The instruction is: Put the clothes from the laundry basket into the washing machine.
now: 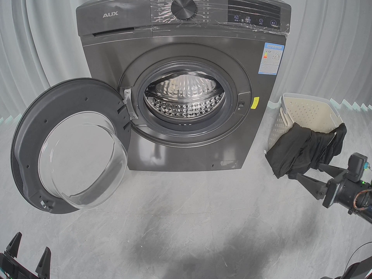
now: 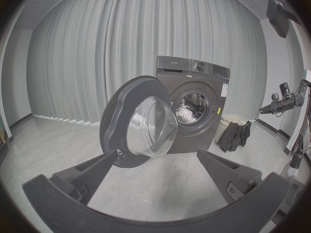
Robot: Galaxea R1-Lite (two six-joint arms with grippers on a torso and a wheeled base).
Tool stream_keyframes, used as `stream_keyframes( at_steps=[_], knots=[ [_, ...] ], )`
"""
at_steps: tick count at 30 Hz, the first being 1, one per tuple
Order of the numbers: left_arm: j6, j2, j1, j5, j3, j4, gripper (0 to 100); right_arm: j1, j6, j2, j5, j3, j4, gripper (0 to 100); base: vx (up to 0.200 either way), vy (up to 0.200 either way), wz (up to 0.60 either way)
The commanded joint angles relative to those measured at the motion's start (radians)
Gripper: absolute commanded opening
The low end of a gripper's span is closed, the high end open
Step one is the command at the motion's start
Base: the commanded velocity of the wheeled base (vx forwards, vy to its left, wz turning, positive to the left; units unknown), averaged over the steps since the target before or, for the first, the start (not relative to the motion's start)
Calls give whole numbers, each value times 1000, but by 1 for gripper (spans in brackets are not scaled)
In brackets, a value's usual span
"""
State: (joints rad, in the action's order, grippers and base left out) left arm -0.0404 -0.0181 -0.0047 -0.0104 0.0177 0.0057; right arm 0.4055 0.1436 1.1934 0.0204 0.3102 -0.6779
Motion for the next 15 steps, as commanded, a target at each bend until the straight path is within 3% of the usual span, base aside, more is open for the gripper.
stream_keyframes(
  at_steps=[1,3,6,12,15],
  knots=[
    [-1,15,0,0,-15,0,100,-85,-32,-176,1,-89,1,100,0,0,0],
    [-1,15,0,0,-15,0,100,-154,-73,-238,-14,-141,1,100,0,0,0],
    [1,15,0,0,-15,-1,100,-192,-78,-290,-39,-164,1,100,0,0,0],
    [-1,15,0,0,-15,-1,100,-218,-87,-422,-51,-306,-3,100,0,0,0],
    [1,15,0,0,-15,0,100,-220,-79,-522,-60,-310,61,100,0,0,0]
  ],
)
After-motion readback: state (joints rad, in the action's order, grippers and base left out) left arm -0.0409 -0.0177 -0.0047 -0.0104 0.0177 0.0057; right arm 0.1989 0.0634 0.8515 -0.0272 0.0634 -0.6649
